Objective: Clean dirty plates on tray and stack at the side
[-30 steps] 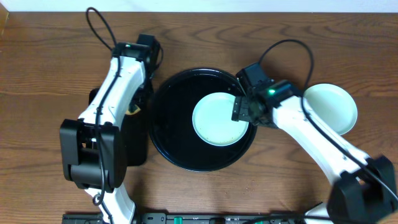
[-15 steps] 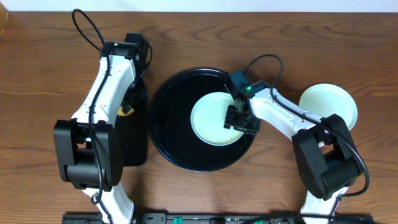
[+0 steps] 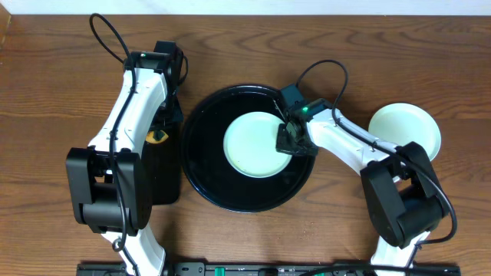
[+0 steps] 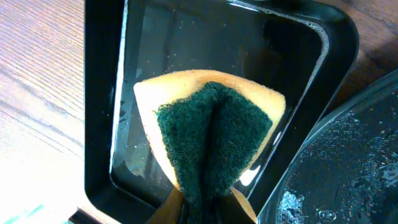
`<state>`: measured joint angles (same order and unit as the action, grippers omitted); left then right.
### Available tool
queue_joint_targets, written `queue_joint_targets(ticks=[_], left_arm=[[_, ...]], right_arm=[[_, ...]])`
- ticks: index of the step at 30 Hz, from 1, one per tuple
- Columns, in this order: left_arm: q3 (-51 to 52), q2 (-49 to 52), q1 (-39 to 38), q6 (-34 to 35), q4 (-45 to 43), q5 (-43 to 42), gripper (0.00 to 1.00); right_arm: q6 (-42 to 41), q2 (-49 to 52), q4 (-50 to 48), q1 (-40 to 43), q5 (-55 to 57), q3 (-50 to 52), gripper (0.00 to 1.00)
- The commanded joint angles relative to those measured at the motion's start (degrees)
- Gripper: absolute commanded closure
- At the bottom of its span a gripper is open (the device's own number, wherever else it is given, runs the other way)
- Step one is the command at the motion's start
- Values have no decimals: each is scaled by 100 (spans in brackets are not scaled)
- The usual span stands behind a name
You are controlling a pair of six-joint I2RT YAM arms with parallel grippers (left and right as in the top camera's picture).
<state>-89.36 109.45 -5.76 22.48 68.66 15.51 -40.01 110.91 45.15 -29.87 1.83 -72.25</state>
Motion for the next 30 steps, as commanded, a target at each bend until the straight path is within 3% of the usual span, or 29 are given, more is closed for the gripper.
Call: queue_joint_targets(ticks=[1, 8, 11, 12, 13, 15, 16, 17, 19, 22, 30], left_arm=[[-66, -37, 24, 4, 28, 13, 90], [-66, -37, 24, 7, 28, 11, 90], [-66, -37, 24, 7, 28, 11, 90], [-66, -37, 24, 7, 28, 11, 90], [-66, -37, 24, 4, 28, 13, 89], [-66, -37, 24, 4, 28, 11, 89], [-66, -37, 24, 7, 28, 11, 89], [-66, -37, 24, 7, 28, 11, 89], [-66, -37, 24, 2, 26, 13, 89], [-66, -37, 24, -83, 0, 15, 89], [-66, -37, 24, -83, -11, 13, 88]], right_arm=[[131, -564, 140, 15, 1609, 101, 98], [133, -1670, 164, -20, 2090, 101, 98], [258, -1926, 168, -22, 1858, 101, 99], [186, -1934, 245, -15, 1652, 103, 94], [13, -1912, 341, -9, 1445, 105, 76], [-315, -1777, 557, -7, 848, 125, 62], [-339, -1622, 636, -46, 323, 168, 28], [-332, -1537, 651, -79, 98, 197, 21], [-323, -1344, 654, -188, -177, 229, 21], [-326, -1104, 605, -398, -258, 232, 32], [-798, -671, 472, -896, -428, 232, 32]])
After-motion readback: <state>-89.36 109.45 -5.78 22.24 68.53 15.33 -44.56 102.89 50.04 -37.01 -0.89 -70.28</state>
